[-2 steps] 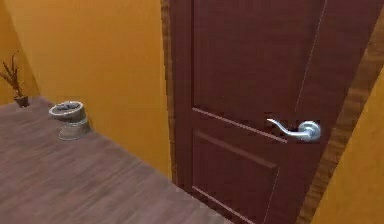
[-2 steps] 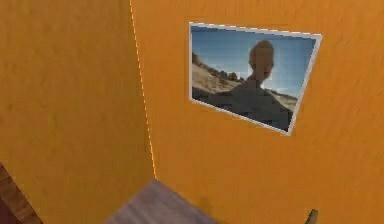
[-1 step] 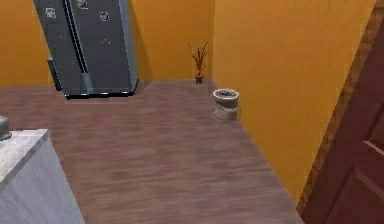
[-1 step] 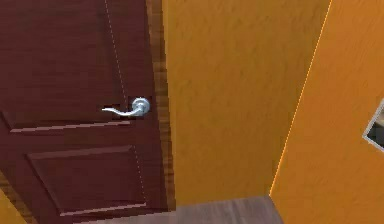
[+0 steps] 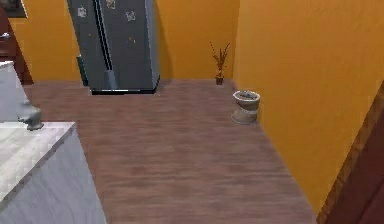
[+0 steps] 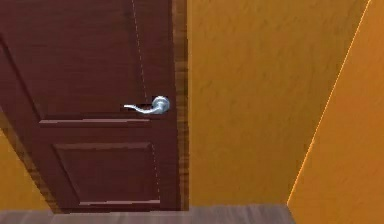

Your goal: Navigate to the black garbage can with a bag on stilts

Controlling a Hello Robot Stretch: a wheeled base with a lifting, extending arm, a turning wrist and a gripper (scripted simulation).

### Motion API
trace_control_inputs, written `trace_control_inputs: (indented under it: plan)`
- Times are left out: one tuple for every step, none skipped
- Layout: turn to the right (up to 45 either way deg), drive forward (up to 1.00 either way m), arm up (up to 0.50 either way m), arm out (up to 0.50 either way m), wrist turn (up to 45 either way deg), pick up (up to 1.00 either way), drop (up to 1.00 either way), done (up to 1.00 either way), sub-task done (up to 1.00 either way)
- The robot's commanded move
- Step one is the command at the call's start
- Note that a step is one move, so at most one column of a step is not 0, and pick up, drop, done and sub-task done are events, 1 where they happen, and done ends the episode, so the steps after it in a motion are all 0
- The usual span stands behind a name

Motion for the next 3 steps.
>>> trace_control_inputs:
  plan:
    - [0.0,1.00,0.00,0.00,0.0,0.00,0.00,0.00,0.00]
    - [0.0,0.05,0.00,0.00,0.0,0.00,0.00,0.00,0.00]
    - [-45.0,0.00,0.00,0.00,0.0,0.00,0.00,0.00,0.00]
